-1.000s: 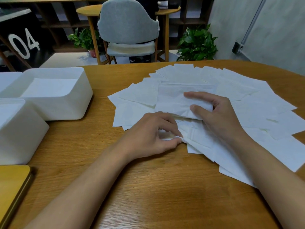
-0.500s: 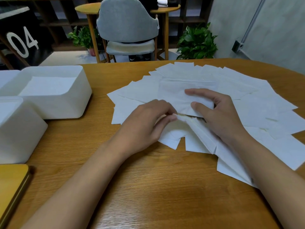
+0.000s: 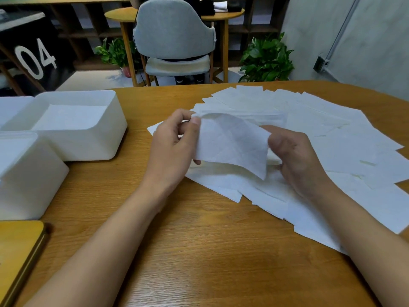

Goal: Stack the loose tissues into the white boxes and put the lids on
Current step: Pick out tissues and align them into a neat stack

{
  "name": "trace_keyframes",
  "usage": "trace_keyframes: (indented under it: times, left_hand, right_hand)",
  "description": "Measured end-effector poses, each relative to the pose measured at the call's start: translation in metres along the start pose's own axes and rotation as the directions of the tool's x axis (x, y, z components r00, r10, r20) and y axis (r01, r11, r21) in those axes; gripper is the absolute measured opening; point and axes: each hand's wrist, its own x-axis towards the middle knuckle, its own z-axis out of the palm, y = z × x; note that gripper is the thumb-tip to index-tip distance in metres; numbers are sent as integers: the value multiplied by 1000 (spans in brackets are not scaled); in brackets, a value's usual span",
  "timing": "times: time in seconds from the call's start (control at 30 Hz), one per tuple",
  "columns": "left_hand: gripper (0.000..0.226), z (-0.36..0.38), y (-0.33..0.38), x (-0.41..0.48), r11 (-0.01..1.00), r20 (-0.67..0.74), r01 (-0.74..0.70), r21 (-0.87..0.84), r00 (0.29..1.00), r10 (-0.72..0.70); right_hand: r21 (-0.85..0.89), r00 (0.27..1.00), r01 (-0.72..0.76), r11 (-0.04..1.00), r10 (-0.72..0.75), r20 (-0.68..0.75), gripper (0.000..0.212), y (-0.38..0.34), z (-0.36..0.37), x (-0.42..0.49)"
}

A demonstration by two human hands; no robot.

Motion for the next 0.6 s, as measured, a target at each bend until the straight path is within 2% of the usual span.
trace_keyframes:
  times: [0.17,0.27,0.3,0.47,0.53,0.6]
  left_hand:
    - [24,7,-4,0,990,-9,143,13,990,-143]
    - [26,8,-1,-1,978,-43,206,13,978,-206]
    - [26,8,0,-2,976,-43,219,11,975,-218]
    - [15,9,12,-8,955,63,270,-121,963,-264]
    - [27,9,14,-10,927,97,319,-196,947,-306]
    - [33,10,14,-10,906,79,339,-251,941,-330]
  right_hand:
    - [106,996,-73,992,77,-35,41,-3,0,-2]
    - [30,996,-60,998,62,-71,13,-3,1,-3]
    - [1,992,-75,997,75,-98,12,-4,2,-2]
    - [-25,987,-99,995,95,-130,21,-4,3,-3]
    - [-1,986,-97,995,96,-137,22,-4,3,-2]
    - [4,992,-62,998,62,-106,32,-5,3,-1]
